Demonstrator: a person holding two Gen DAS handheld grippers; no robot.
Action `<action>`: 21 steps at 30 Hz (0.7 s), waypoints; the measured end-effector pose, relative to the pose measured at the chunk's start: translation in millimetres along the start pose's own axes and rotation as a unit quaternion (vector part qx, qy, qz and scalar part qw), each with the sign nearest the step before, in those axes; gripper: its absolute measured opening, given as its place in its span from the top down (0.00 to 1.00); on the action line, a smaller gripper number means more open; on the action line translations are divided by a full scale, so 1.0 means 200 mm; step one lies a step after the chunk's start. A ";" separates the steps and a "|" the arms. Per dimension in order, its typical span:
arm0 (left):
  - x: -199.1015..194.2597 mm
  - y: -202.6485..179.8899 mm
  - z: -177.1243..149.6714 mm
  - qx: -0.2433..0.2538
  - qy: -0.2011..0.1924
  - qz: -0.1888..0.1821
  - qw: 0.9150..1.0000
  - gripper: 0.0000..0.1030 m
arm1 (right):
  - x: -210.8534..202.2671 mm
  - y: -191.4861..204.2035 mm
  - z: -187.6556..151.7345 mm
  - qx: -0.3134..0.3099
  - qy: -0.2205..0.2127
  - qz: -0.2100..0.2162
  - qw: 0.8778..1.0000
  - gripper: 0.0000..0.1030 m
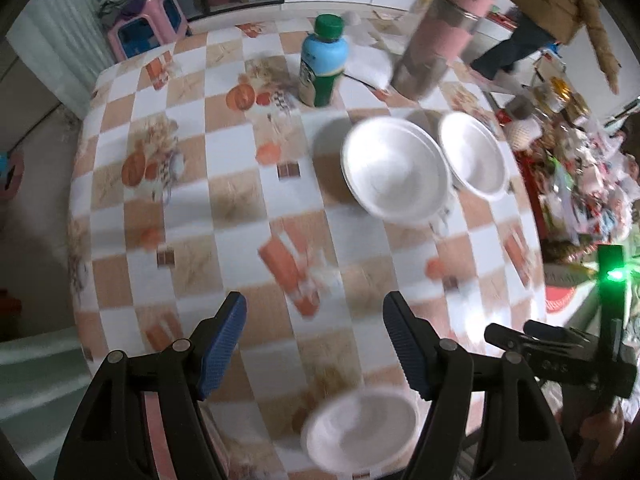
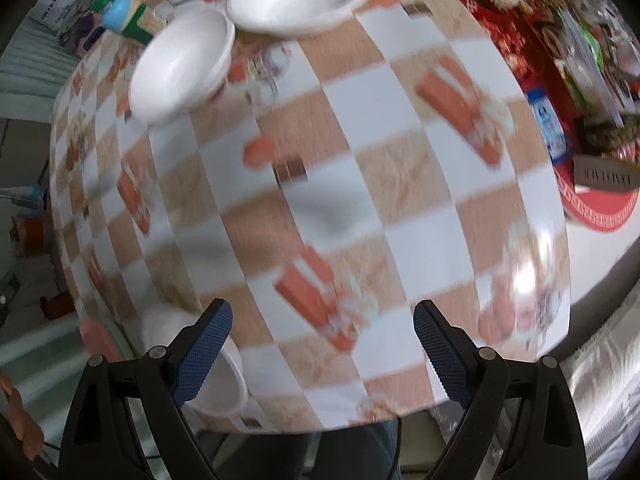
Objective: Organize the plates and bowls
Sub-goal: 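Move both grippers to the next white bowl and grip its rim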
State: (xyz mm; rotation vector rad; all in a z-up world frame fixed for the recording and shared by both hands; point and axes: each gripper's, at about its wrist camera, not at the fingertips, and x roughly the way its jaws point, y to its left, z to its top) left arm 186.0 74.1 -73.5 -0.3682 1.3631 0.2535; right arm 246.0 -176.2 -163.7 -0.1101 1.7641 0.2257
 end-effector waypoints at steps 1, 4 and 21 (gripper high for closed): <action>0.04 0.00 0.05 -0.001 0.001 0.004 1.000 0.28 | 0.00 0.02 0.06 0.001 -0.003 0.005 1.000 0.10; 0.15 -0.02 0.18 -0.002 0.004 0.015 1.000 0.28 | 0.01 0.07 0.20 0.008 -0.009 0.022 1.000 0.10; 0.64 -0.16 0.57 0.050 0.030 0.034 0.998 0.28 | 0.32 0.19 0.64 0.089 0.003 0.068 0.994 0.10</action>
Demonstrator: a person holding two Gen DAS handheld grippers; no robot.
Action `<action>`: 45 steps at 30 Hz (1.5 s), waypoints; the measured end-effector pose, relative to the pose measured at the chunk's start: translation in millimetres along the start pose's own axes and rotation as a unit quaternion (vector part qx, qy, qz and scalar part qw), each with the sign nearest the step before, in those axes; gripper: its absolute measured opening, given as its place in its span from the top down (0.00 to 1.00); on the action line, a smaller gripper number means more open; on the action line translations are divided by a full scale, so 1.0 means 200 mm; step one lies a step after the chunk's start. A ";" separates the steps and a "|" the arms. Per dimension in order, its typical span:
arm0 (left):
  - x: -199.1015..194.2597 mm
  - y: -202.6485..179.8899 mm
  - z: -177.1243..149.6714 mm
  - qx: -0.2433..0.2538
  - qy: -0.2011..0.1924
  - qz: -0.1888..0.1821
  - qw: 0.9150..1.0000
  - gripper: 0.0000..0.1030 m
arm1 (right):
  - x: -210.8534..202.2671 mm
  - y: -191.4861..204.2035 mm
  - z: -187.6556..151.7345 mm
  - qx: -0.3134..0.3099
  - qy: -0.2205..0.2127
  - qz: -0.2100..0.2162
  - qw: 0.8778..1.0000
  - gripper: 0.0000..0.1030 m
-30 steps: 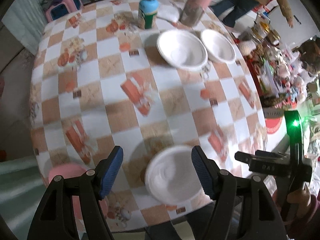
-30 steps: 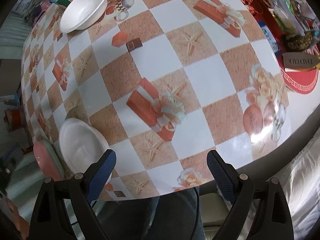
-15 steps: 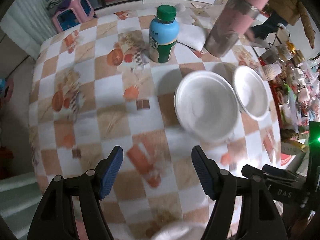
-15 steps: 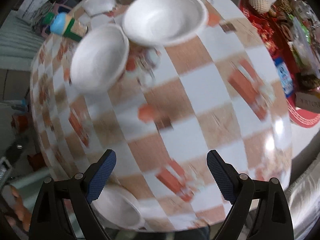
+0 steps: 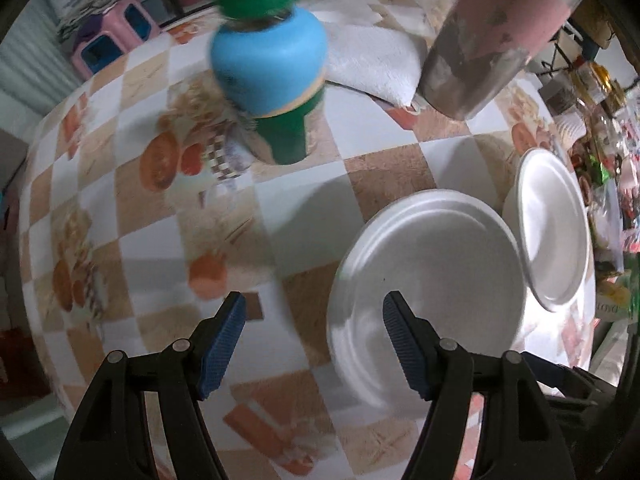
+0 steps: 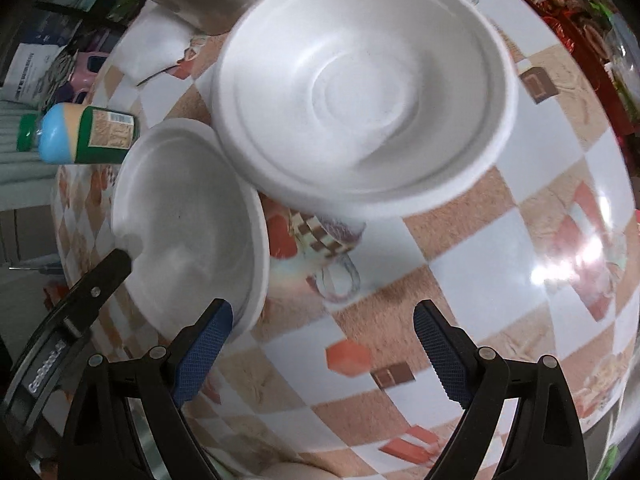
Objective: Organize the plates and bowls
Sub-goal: 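Move both grippers to the next white bowl and grip its rim, then lift the white bowl with both grippers toward the stacked bowl, then lower the bowl into the first white bowl and open both grippers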
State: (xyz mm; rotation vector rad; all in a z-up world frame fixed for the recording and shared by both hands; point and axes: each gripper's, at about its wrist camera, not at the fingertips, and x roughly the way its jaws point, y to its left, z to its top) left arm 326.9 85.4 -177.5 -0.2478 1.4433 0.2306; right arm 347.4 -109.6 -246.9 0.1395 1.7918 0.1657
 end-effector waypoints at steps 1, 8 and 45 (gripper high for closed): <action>0.02 -0.01 0.01 0.003 0.006 -0.001 1.000 0.29 | 0.01 0.01 0.00 -0.001 0.001 0.002 1.000 0.10; 0.11 -0.03 -0.02 0.000 0.049 -0.034 0.998 0.81 | 0.04 0.08 0.00 -0.016 -0.012 0.007 1.000 0.42; -0.37 -0.03 -1.39 0.059 0.087 -0.056 0.993 0.58 | -0.06 0.04 -1.06 -0.200 0.080 -0.039 0.976 0.78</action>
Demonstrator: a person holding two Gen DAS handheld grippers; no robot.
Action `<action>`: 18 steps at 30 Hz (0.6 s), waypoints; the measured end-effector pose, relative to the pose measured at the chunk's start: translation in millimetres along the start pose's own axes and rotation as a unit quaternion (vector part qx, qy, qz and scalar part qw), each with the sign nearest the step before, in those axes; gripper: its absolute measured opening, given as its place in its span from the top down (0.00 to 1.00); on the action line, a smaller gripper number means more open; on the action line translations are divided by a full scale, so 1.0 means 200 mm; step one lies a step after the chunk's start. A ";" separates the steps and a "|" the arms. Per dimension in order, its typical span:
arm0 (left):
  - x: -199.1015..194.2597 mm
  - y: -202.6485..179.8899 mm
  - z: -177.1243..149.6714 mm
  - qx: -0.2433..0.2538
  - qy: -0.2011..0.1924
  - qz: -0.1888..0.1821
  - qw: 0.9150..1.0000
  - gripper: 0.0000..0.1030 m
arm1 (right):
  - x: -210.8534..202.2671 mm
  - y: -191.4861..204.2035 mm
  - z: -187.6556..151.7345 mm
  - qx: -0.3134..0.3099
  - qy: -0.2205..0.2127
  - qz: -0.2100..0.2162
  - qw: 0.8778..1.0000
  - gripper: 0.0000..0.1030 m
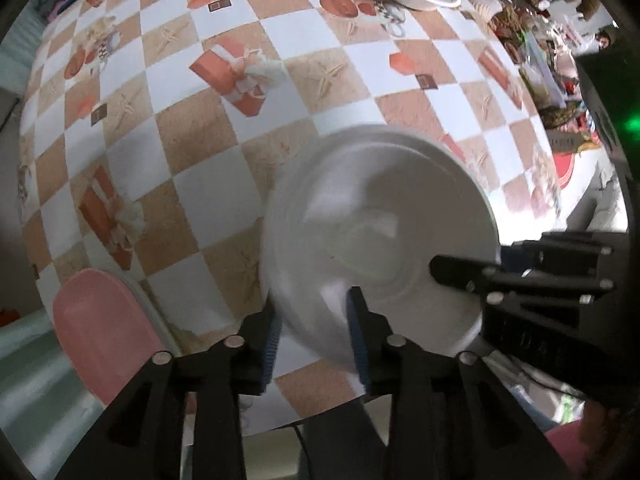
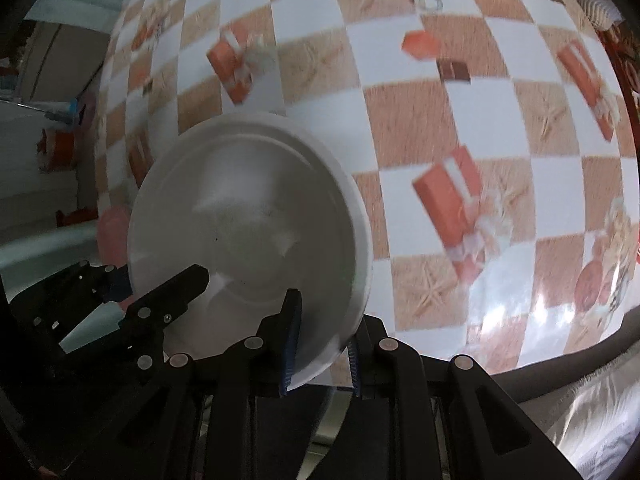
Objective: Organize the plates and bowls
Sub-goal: 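Lower the bowl into the first white bowl and open both grippers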
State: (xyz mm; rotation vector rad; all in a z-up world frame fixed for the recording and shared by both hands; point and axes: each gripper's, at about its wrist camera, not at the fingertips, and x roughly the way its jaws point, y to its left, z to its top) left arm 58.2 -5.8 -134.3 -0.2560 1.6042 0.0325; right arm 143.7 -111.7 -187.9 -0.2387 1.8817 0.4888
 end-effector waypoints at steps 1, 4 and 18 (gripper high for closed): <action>-0.01 0.00 -0.01 0.006 -0.001 0.006 1.000 0.51 | 0.01 0.00 0.00 -0.003 0.001 -0.005 1.000 0.78; -0.05 0.04 -0.04 0.013 -0.007 0.003 1.000 0.43 | 0.03 0.00 0.03 -0.007 0.013 -0.016 1.000 0.76; -0.22 0.16 -0.09 -0.018 -0.036 -0.007 0.999 0.38 | -0.13 -0.25 -0.05 0.095 -0.003 -0.031 0.995 0.01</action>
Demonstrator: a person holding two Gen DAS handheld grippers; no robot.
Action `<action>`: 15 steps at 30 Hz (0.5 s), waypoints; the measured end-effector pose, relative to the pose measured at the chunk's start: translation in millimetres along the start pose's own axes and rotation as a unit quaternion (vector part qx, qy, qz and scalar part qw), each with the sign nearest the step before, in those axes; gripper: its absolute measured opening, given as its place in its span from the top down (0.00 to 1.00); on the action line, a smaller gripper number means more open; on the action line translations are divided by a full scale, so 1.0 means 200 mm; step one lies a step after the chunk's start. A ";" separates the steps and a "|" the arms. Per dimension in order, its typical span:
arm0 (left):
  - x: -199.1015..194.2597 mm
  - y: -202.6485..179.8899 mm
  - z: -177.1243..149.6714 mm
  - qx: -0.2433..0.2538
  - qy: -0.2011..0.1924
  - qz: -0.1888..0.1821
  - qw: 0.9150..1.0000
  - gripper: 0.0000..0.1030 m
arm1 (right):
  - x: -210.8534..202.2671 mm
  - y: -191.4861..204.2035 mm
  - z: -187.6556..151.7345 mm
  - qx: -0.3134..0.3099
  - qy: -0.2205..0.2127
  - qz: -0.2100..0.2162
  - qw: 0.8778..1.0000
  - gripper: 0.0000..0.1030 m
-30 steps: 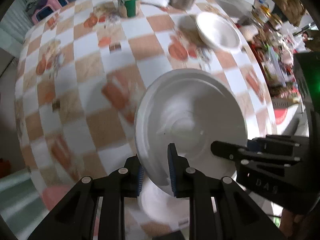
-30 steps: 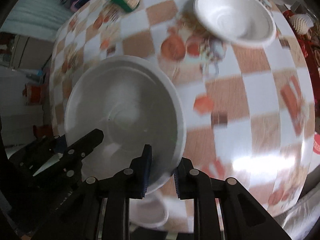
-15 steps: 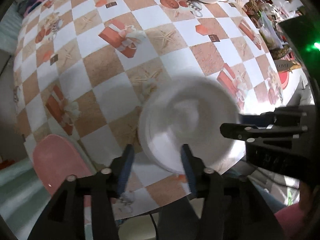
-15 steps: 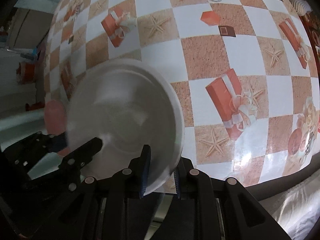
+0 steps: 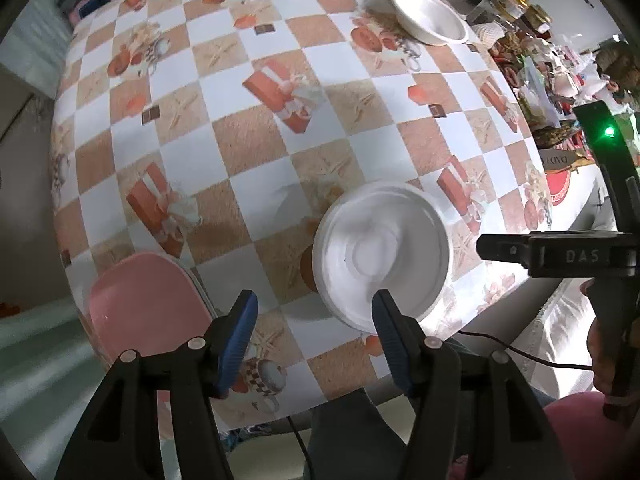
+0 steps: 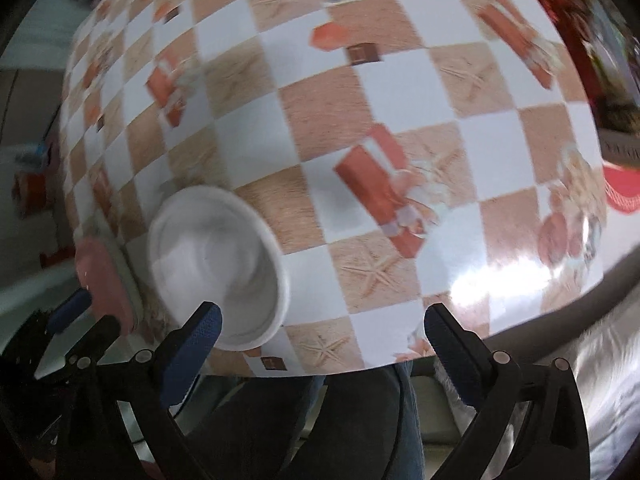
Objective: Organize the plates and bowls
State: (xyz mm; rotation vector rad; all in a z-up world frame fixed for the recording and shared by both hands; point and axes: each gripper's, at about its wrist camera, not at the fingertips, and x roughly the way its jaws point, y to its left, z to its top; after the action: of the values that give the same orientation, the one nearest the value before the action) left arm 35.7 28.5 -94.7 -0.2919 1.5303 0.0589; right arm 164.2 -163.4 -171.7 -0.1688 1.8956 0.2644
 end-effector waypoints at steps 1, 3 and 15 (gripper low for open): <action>-0.01 -0.01 0.00 0.004 -0.002 0.001 1.000 0.38 | 0.00 0.00 -0.01 0.003 0.000 0.000 1.000 0.01; -0.02 -0.02 0.01 0.008 -0.006 0.001 1.000 0.38 | 0.00 0.01 -0.02 0.006 0.002 0.003 1.000 0.01; -0.07 -0.07 -0.02 0.020 -0.020 0.004 1.000 0.38 | -0.01 0.05 -0.05 0.005 -0.008 0.000 1.000 0.01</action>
State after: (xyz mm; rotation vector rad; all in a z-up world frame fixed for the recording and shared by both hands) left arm 34.7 16.8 -79.0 -0.2510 1.4920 0.0406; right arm 153.5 -156.8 -166.5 -0.1603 1.8814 0.2554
